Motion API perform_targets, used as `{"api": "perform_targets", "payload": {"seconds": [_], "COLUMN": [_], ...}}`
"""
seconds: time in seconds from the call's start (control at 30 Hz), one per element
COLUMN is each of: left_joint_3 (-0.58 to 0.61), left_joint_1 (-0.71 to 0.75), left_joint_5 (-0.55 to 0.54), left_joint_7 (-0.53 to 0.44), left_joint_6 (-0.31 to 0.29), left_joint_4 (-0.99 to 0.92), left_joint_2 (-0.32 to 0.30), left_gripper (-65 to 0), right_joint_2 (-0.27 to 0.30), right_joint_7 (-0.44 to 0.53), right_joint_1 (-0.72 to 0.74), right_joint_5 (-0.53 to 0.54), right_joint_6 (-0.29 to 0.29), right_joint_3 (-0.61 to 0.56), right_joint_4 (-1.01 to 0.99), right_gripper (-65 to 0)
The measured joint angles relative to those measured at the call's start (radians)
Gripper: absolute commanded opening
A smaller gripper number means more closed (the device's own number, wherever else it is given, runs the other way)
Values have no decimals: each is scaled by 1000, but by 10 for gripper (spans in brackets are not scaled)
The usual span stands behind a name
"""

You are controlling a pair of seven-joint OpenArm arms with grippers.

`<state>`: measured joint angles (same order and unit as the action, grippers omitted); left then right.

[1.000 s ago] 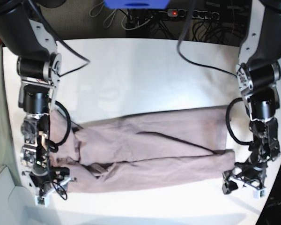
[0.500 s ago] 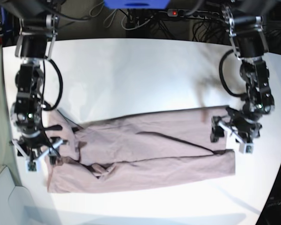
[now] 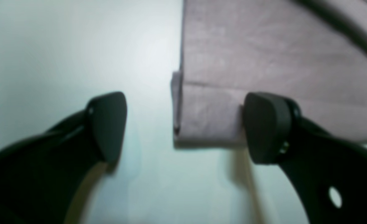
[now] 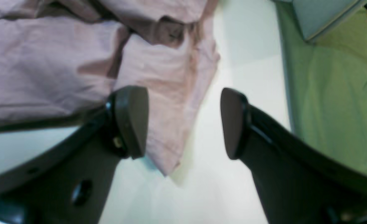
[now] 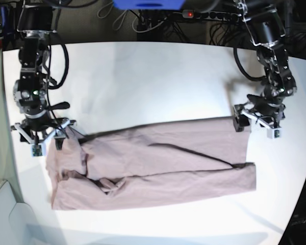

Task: Layout the t-shirt on the table in an organized manner, then fold the t-shirt properly
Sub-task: 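Release the folded edge and raise both grippers off the shirt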

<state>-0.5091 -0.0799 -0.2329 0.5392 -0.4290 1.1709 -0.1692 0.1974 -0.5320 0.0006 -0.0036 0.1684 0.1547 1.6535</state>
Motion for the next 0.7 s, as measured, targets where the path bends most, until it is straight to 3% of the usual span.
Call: {"api": "perform_targets", "payload": {"seconds": [0.17, 0.37, 0.47, 0.7], "left_joint_3": [-2, -3, -5, -2], "left_joint_1": [-32, -31, -31, -32], "left_joint_5": [-6, -9, -13, -18], "left_joint_7": [-15, -8, -9, -5], "left_joint_6": [-5, -5, -3, -3], "left_joint_4": [-48, -51, -51, -52], "left_joint_2": [-2, 0, 21, 22], "left_gripper": [-110, -414, -498, -514], "right_joint_2": [-12, -33, -50, -55], "right_joint_7": [0, -3, 2, 2], "right_joint_1": [-13, -97, -101, -79], "right_joint_5": [-9, -1, 1, -2], "right_joint_6": [1, 3, 3, 3], "right_joint_3": [23, 17, 12, 14], "right_joint_4": [-45, -45, -45, -159], "right_gripper": [-288, -288, -288, -287]}}
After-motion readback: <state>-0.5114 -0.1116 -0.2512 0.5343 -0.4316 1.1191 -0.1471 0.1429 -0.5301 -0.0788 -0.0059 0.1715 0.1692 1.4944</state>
